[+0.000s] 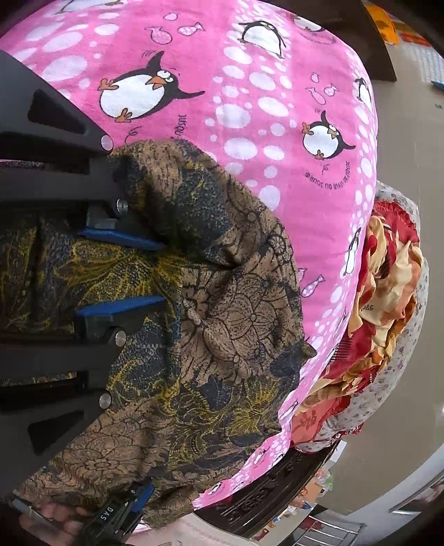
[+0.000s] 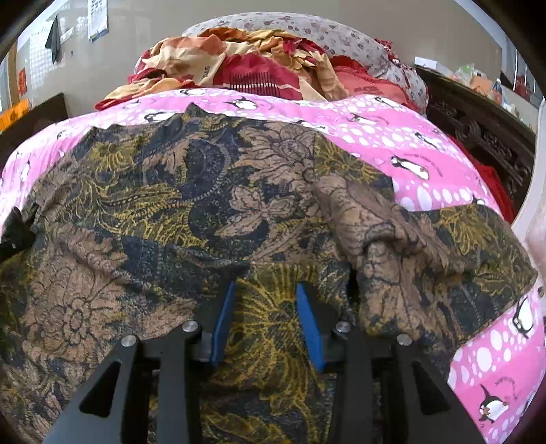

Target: Fold small clothes

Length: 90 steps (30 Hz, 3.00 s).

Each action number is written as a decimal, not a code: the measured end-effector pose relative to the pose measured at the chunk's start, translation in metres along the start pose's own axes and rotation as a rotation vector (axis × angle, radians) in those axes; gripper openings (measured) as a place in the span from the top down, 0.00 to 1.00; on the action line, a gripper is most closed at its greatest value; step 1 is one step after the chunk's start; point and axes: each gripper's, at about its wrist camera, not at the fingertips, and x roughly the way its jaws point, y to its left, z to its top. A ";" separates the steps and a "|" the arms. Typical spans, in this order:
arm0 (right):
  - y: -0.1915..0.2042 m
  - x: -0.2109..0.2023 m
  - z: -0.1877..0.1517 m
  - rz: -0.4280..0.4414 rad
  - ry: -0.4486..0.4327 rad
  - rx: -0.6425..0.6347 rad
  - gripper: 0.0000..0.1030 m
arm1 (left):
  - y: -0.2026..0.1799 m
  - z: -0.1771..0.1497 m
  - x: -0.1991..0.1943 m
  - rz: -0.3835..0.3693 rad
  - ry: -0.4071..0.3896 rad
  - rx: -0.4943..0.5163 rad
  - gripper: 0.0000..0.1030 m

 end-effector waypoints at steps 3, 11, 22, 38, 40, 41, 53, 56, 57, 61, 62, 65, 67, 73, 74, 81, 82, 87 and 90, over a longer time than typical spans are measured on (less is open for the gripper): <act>-0.002 0.001 0.000 0.013 0.002 0.010 0.62 | 0.000 -0.002 0.002 0.004 0.000 0.003 0.92; 0.044 -0.029 0.023 0.060 -0.092 -0.010 0.55 | -0.003 -0.002 0.007 0.017 0.000 0.013 0.92; 0.080 0.004 0.004 0.083 -0.006 -0.101 0.41 | -0.004 0.000 0.008 0.018 0.000 0.012 0.92; 0.070 0.006 -0.011 0.166 0.046 -0.055 0.26 | -0.008 0.002 -0.002 0.034 -0.001 0.036 0.92; 0.073 0.008 -0.011 0.167 0.045 -0.053 0.26 | -0.016 0.002 -0.024 0.038 -0.043 0.025 0.92; 0.071 0.008 -0.010 0.170 0.045 -0.051 0.26 | -0.021 0.001 -0.033 0.024 -0.060 0.022 0.91; -0.010 -0.084 -0.003 0.116 -0.167 0.053 0.27 | -0.052 -0.040 -0.015 -0.115 0.024 0.102 0.72; -0.108 -0.103 -0.002 -0.014 -0.242 0.196 0.27 | -0.050 -0.040 -0.014 -0.141 0.024 0.092 0.69; -0.151 -0.099 -0.005 -0.048 -0.231 0.275 0.28 | -0.050 -0.041 -0.015 -0.141 0.024 0.093 0.68; -0.294 -0.075 -0.035 -0.016 -0.181 0.662 0.49 | -0.053 -0.042 -0.016 -0.134 0.025 0.106 0.64; -0.314 -0.070 -0.042 0.007 -0.183 0.728 0.50 | -0.055 -0.043 -0.016 -0.131 0.023 0.109 0.64; -0.355 -0.047 -0.060 0.084 -0.181 0.870 0.50 | -0.056 -0.042 -0.015 -0.135 0.023 0.105 0.64; -0.363 -0.039 -0.063 0.116 -0.216 0.895 0.50 | -0.054 -0.042 -0.015 -0.139 0.022 0.100 0.64; -0.382 -0.014 -0.059 0.128 -0.243 0.968 0.86 | -0.050 -0.042 -0.015 -0.150 0.020 0.083 0.64; -0.385 -0.013 -0.061 0.116 -0.241 0.989 0.89 | -0.050 -0.042 -0.015 -0.151 0.020 0.081 0.64; -0.376 -0.080 -0.025 0.011 -0.355 0.867 0.94 | -0.049 -0.042 -0.016 -0.156 0.019 0.075 0.64; -0.376 -0.095 -0.019 -0.012 -0.379 0.853 0.94 | -0.049 -0.042 -0.016 -0.156 0.019 0.075 0.64; -0.350 -0.187 0.025 -0.177 -0.506 0.696 0.94 | -0.049 -0.042 -0.016 -0.158 0.017 0.074 0.64; -0.304 -0.201 0.051 -0.103 -0.508 0.573 0.94 | -0.049 -0.042 -0.018 -0.159 0.014 0.074 0.64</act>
